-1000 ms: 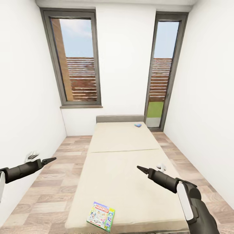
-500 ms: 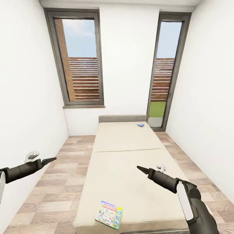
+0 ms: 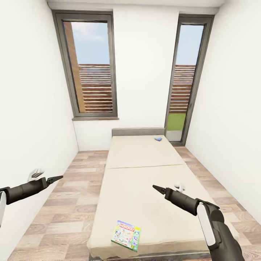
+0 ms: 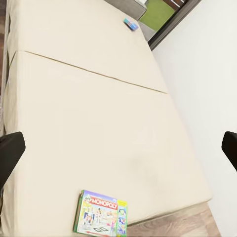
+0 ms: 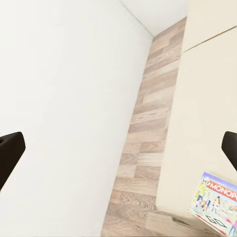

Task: Put all the toys in the child's room - the three board games (two on the bed and one on the table), the two jigsaw puzzles on the table, and the tennis ball on the table - inside the toy box on the table in the child's room.

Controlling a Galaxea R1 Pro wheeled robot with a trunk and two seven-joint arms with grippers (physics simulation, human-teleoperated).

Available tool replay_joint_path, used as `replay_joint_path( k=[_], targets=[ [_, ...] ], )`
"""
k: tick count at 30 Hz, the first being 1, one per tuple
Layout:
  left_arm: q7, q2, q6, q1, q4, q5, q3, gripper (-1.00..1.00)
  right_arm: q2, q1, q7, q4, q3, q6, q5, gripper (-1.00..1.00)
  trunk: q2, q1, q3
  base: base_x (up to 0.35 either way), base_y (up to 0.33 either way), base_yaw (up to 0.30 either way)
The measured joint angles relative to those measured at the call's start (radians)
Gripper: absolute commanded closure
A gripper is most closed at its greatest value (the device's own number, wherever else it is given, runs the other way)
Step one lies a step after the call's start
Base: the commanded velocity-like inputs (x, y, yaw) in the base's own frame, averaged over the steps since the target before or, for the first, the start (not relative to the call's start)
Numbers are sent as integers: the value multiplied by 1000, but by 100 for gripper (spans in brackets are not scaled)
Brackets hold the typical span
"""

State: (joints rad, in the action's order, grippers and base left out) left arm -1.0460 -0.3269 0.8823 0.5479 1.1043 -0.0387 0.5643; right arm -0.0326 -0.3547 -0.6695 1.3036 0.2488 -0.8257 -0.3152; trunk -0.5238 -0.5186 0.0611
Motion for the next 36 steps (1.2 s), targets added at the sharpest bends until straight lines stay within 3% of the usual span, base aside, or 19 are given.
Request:
replay_joint_path(
  k=[36],
  targets=[
    [0, 0, 0, 0, 0, 0, -1, -100, 0, 0, 0, -9, -2, 0, 0, -100, 0, 0, 0, -88, 92, 0]
  ],
)
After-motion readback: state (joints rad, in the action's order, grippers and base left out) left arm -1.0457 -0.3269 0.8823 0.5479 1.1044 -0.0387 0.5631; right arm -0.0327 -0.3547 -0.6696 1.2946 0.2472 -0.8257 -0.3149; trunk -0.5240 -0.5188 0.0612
